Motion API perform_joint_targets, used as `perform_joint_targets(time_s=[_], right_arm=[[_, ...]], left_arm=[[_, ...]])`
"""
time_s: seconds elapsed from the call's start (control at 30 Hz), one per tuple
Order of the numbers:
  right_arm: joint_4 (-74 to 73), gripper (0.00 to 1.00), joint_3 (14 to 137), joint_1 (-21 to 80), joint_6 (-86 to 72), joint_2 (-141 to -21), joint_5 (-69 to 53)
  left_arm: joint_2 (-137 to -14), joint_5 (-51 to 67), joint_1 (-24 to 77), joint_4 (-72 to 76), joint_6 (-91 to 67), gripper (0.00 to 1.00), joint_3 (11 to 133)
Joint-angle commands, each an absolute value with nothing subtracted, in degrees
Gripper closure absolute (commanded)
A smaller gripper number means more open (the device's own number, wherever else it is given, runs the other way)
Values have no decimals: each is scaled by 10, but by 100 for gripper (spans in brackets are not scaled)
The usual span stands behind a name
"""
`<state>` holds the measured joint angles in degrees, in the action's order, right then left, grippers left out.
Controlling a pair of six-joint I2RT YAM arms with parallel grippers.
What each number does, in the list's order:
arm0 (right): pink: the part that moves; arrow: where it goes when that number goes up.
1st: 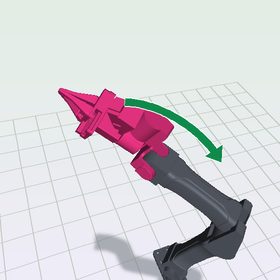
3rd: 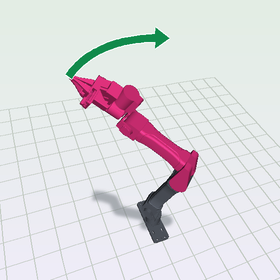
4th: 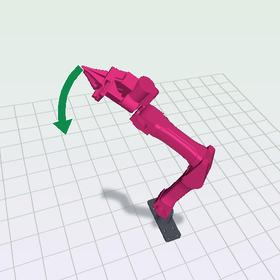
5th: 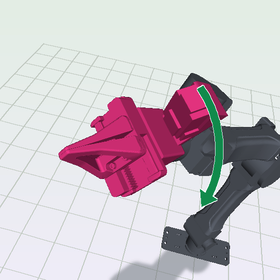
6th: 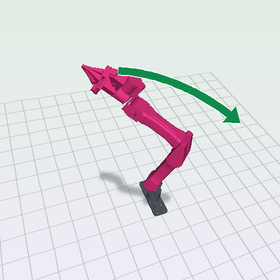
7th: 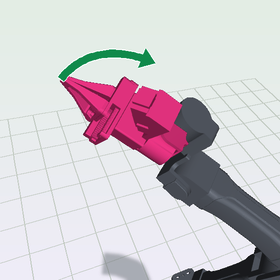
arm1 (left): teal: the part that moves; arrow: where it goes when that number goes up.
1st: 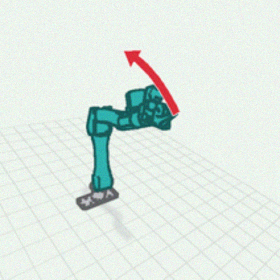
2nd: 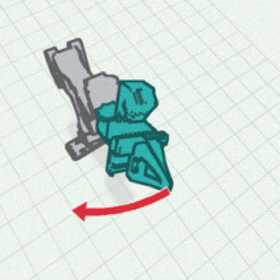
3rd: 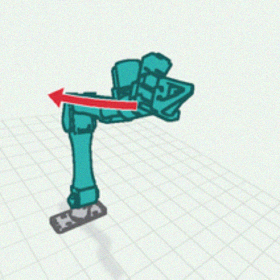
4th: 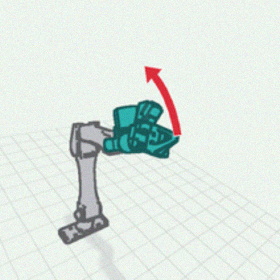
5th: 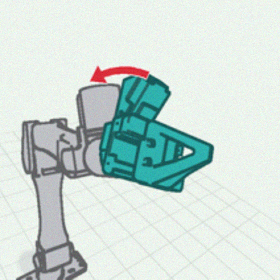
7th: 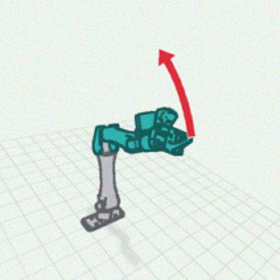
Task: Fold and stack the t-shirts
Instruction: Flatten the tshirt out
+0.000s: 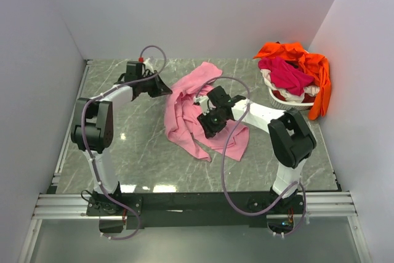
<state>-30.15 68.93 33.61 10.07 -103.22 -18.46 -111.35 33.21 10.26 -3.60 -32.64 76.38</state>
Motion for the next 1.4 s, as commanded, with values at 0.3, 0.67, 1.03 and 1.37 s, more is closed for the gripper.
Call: perform_joint_targets(time_s=[0.3, 0.67, 1.03, 1.37], right_arm=[[-292, 100, 698, 340, 94, -1041, -121], [-294, 100, 686, 215, 109, -945, -151], [-313, 100, 681, 136, 141, -931, -192], [-345, 100, 694, 135, 162, -944, -254]], left_arm=[[-1108, 443, 3, 109, -455, 100, 700], [-1112, 393, -104, 97, -469, 98, 674], [-987, 256, -96, -15, -357, 43, 681], [-1045, 130, 155, -142, -6, 38, 859]])
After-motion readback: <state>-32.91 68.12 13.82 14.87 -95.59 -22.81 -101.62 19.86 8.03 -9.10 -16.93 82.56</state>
